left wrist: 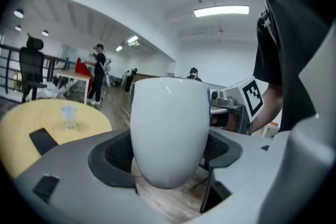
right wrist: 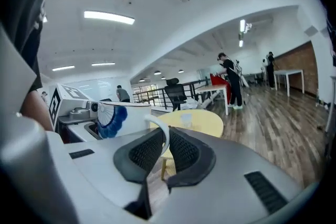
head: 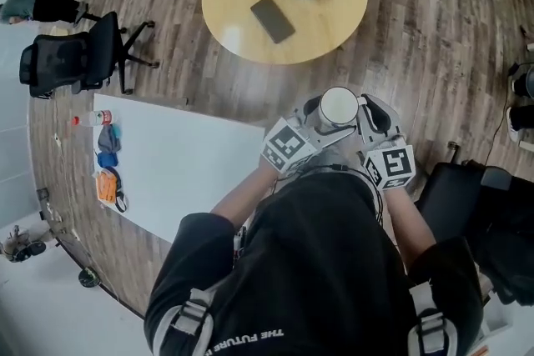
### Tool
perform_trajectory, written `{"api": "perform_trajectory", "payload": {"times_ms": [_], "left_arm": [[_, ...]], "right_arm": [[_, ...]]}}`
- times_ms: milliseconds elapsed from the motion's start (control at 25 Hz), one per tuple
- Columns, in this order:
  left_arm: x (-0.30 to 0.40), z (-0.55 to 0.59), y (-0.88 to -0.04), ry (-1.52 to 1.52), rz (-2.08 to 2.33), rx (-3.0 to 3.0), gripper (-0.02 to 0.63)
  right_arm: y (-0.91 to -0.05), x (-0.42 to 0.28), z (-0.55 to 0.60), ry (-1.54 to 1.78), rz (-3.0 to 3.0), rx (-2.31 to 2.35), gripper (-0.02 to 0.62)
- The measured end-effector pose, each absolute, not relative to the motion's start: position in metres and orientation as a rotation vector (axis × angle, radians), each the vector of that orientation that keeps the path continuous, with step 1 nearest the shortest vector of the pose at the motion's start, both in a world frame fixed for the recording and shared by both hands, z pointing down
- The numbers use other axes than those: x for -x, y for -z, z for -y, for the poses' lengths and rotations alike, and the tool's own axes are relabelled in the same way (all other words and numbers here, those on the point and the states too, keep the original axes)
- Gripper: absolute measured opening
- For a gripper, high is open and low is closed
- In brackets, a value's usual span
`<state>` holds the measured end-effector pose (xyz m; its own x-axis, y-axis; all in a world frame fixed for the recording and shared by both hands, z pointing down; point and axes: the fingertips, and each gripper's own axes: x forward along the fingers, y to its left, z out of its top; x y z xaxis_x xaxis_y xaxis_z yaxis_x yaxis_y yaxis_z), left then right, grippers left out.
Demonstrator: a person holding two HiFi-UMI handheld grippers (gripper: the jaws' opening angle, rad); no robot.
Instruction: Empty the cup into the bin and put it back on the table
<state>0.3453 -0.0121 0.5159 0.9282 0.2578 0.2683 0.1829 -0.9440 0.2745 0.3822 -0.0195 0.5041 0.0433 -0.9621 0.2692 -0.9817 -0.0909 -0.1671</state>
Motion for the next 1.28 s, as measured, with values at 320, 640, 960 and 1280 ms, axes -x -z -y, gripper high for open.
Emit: {"api": "perform_trajectory", "payload": {"times_ms": [320, 640, 960, 1280], "left_arm": [[-0.258, 0.067, -0.486, -0.332, 0.191, -2.937, 0.387], [0.019, 0.087, -0.449, -0.287, 1.129, -2.728, 0.387], [0.222, 0.016, -0.456, -0.224, 1.695, -2.423, 0.387], [0.273, 0.029, -0.546, -0.405, 1.643, -2.318, 0.387]], "right_arm": [[-0.468, -0.287, 0.086, -0.194, 2.431, -1.807, 0.049], [-0.422, 0.006, 0.120, -0.053, 2.902, -0.959, 0.049], [-0.426, 0.225, 0.051, 0.024, 3.006, -0.357, 0.049], [-0.514, 0.278, 0.063, -0.020, 2.831, -0.219, 0.049]]}}
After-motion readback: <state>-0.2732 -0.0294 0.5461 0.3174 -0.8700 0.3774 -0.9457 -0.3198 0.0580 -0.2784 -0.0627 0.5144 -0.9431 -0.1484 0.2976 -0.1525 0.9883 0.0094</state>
